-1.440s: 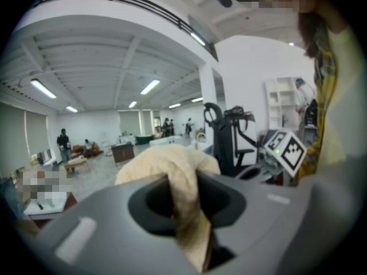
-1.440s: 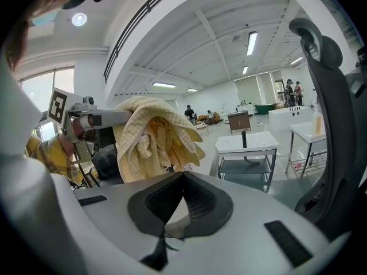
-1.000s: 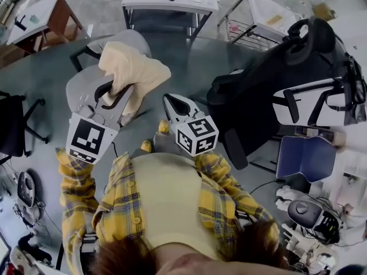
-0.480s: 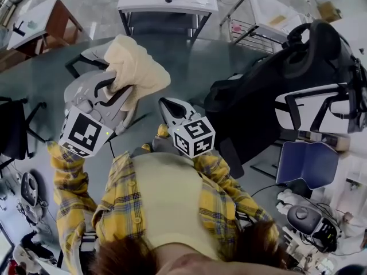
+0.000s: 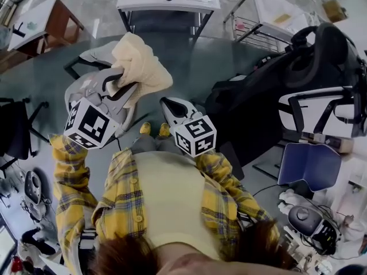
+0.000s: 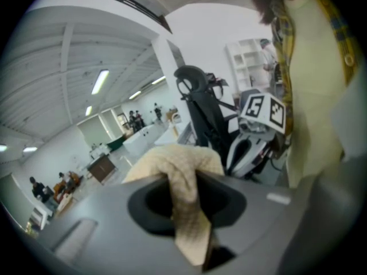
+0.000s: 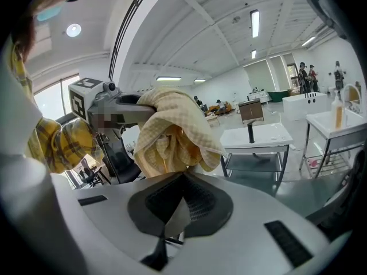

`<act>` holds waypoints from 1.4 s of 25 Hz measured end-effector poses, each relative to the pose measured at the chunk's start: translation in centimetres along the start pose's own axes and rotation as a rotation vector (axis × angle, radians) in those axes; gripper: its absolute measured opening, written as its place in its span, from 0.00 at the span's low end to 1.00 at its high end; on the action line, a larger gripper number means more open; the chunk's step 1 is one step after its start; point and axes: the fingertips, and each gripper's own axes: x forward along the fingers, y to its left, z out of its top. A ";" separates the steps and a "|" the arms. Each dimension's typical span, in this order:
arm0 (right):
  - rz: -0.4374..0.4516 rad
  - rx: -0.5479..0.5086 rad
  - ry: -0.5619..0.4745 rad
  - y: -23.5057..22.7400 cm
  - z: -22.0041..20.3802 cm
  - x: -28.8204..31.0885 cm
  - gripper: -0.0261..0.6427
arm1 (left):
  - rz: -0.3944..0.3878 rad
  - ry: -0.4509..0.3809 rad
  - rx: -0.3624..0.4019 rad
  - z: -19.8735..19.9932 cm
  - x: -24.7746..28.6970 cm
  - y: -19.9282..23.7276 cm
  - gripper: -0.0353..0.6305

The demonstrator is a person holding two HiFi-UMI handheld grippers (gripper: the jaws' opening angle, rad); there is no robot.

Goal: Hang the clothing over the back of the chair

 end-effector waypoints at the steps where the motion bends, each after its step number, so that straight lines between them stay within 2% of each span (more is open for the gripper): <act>1: -0.006 0.003 0.000 -0.1 0.1 0.3 0.06 | -0.013 0.006 0.004 -0.3 0.3 0.2 0.19; 7: -0.038 0.037 0.013 -0.5 0.0 1.2 0.06 | -0.111 0.023 0.049 -2.3 2.7 -0.1 0.19; 13: -0.058 0.052 0.038 -0.1 -0.2 2.3 0.06 | -0.176 0.014 0.029 -4.8 4.6 -0.5 0.19; 20: -0.085 0.064 0.047 -0.4 -0.3 2.5 0.06 | -0.189 0.000 -0.035 -6.8 6.5 -0.2 0.19; 27: -0.098 0.083 0.049 -0.6 -0.3 3.0 0.06 | -0.201 -0.032 -0.080 -7.0 7.7 0.2 0.19; 35: -0.120 0.094 0.042 -1.1 -0.5 2.7 0.06 | -0.171 -0.076 -0.026 -4.7 6.6 1.0 0.19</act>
